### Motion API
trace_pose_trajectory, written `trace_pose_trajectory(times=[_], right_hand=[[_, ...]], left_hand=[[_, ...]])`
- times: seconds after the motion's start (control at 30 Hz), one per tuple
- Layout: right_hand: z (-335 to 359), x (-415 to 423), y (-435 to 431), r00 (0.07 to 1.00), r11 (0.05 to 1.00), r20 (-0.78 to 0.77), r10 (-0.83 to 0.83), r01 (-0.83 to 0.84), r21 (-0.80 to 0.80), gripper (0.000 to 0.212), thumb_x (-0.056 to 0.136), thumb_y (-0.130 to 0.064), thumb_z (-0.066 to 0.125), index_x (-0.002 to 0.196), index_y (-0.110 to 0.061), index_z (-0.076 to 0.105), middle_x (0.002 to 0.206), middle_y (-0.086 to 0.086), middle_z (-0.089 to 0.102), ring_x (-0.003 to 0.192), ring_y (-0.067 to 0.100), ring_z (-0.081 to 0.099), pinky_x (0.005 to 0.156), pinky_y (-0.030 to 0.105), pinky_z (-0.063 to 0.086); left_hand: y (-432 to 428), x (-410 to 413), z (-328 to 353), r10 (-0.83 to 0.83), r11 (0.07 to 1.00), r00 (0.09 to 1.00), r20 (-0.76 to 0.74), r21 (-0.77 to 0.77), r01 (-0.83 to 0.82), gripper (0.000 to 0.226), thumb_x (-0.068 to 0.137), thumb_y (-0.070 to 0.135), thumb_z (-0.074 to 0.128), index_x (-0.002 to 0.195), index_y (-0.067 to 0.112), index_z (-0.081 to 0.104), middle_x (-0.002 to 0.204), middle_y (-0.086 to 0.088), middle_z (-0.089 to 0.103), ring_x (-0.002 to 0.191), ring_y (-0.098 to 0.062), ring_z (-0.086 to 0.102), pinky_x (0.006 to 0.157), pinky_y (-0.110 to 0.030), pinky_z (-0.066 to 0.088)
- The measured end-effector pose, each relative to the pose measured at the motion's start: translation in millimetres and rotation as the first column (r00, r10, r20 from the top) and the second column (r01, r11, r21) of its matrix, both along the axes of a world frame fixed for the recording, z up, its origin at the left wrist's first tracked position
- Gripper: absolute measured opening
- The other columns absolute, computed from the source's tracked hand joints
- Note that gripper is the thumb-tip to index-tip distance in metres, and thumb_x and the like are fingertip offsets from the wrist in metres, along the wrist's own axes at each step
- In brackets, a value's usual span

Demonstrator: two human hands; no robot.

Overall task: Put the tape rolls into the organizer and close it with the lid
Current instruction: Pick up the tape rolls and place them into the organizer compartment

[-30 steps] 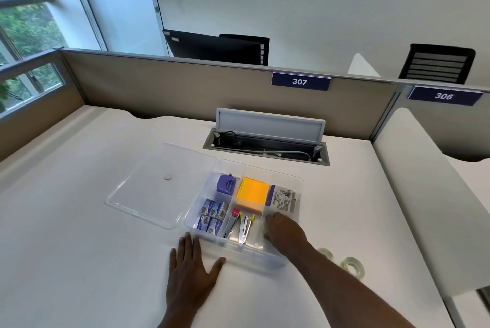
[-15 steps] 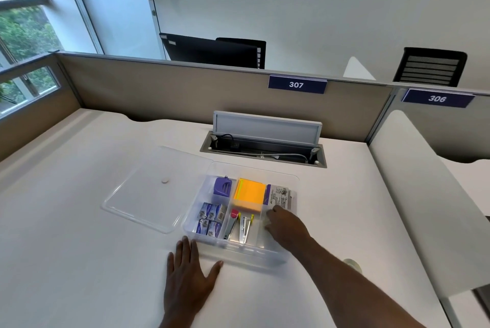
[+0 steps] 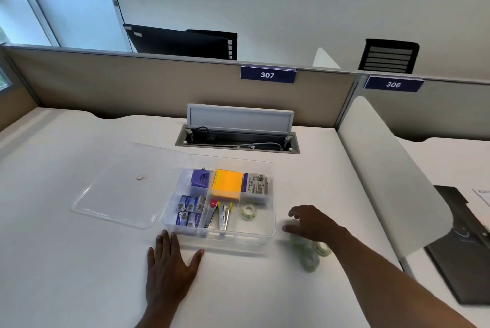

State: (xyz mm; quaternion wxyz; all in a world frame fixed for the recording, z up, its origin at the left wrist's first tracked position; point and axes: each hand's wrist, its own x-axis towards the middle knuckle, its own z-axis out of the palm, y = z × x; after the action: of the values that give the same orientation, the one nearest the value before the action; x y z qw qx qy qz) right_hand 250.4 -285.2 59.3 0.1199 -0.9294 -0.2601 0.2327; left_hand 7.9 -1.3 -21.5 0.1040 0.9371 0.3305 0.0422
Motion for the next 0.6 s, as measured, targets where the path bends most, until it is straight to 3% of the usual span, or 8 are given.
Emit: trace_pose_trajectory(times=[0.07,0.13,0.3,0.4,0.47,0.53,0.6], right_hand=[[1,-6,-6,0.997,0.995,-0.036,0.064,-0.066,-0.068,0.081,0.055,-0.073,0.063,0.119,-0.023,0.055,0.114,-0.001,0.058,0.106,0.018,0.055,0.09,0.032,0.046],[-1,-12,-7,0.994,0.989,-0.019,0.107,-0.108,-0.101,0.085,0.051,-0.07,0.066,0.122,-0.025,0.053,0.118,-0.001,0.053,0.109,0.018,0.053,0.093,0.035,0.046],[-5,-17,-4,0.991,0.984,0.04,0.124,-0.118,-0.13,0.045,0.071,-0.029,0.07,0.114,-0.021,0.061,0.114,0.007,0.052,0.108,0.024,0.054,0.091,0.033,0.047],[-4,-17,-4,0.994,1.0,0.114,0.0,0.003,-0.025,0.037,0.076,-0.018,0.064,0.112,-0.016,0.064,0.11,0.007,0.057,0.109,0.024,0.055,0.093,0.028,0.042],[2,-16,2,0.963,0.985,0.244,-0.115,0.08,0.15,0.031,0.078,-0.013,0.061,0.109,-0.013,0.068,0.098,0.005,0.06,0.102,0.028,0.059,0.089,0.027,0.043],[9,-12,15,0.921,0.949,0.336,-0.198,0.094,0.302,0.027,0.077,-0.014,0.063,0.103,-0.013,0.07,0.09,0.012,0.064,0.09,0.032,0.063,0.082,0.032,0.048],[22,-10,34,0.932,0.93,0.317,-0.176,0.052,0.363,0.03,0.075,-0.018,0.065,0.105,-0.015,0.069,0.093,0.015,0.065,0.091,0.032,0.062,0.082,0.035,0.049]], left_hand=[[0,0,-1,0.004,1.0,1.0,0.003,0.0,-0.004,0.097,0.078,0.077,0.021,0.145,0.007,0.028,0.154,-0.015,0.027,0.144,-0.026,0.021,0.117,-0.046,0.018],[0,0,-1,0.004,1.0,1.0,0.003,0.004,-0.004,0.096,0.078,0.076,0.021,0.144,0.006,0.03,0.154,-0.015,0.028,0.144,-0.027,0.022,0.117,-0.046,0.018],[0,0,0,0.008,1.0,1.0,0.015,-0.012,-0.008,0.097,0.078,0.076,0.018,0.145,0.007,0.028,0.155,-0.014,0.026,0.145,-0.025,0.019,0.118,-0.045,0.015],[0,0,0,0.008,1.0,1.0,0.021,-0.019,-0.008,0.096,0.078,0.075,0.02,0.145,0.007,0.028,0.155,-0.013,0.025,0.145,-0.025,0.018,0.118,-0.045,0.016],[0,0,-1,0.008,1.0,1.0,0.018,-0.02,-0.008,0.096,0.079,0.075,0.021,0.146,0.007,0.027,0.156,-0.013,0.025,0.145,-0.025,0.018,0.118,-0.045,0.015],[1,0,-1,0.01,1.0,1.0,0.011,-0.017,-0.01,0.096,0.079,0.075,0.02,0.146,0.007,0.027,0.156,-0.013,0.025,0.145,-0.025,0.018,0.118,-0.044,0.016],[0,0,-1,0.012,1.0,1.0,0.008,-0.011,-0.012,0.095,0.079,0.075,0.02,0.146,0.007,0.027,0.155,-0.013,0.025,0.145,-0.025,0.019,0.118,-0.045,0.016]])
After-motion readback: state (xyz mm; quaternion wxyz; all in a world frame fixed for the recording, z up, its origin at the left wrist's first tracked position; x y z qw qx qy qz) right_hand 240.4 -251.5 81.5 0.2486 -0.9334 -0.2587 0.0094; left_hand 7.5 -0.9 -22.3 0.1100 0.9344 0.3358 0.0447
